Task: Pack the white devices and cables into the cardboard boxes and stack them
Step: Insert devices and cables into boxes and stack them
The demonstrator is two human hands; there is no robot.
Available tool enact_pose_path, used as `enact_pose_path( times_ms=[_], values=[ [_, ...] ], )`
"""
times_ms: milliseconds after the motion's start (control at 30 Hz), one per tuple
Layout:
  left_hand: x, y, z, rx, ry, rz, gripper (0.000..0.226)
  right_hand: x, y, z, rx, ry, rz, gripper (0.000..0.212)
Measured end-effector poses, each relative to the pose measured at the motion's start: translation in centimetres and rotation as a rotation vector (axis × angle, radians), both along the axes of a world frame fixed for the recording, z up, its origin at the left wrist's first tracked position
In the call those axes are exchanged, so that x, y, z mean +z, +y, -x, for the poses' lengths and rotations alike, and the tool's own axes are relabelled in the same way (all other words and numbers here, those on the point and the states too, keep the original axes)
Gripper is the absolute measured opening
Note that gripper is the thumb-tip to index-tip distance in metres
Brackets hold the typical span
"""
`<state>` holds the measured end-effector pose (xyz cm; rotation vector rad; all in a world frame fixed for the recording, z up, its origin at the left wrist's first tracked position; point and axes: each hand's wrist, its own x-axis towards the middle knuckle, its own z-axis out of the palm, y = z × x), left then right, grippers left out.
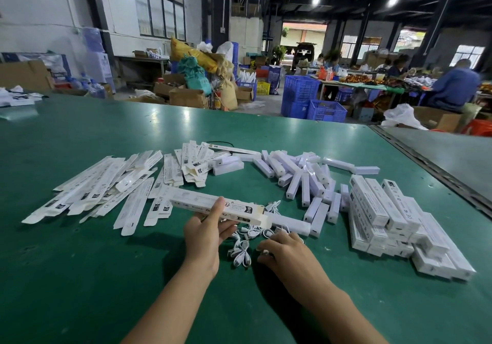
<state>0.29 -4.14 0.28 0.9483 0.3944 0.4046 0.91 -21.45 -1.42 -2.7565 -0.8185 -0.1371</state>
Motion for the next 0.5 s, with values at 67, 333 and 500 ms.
enact_pose_path(
  times_ms=[67,333,500],
  values=[
    [0.05,0.05,0.04,-0.003,-0.007,-0.001,0.01,-0.09,-0.08,-0.06,0.012,-0.011,0.029,0.033],
    [0.1,0.01,0.02,0.0,-0.002,0.008,0.011,-0.6,-0.07,0.13,0.007,-0.045,0.146,0.044],
    [-0.04,0.12,-0.05,0.0,0.002,0.012,0.012,-0.11,-0.22,0.15,-0.009,-0.029,0.113,0.03]
  ],
)
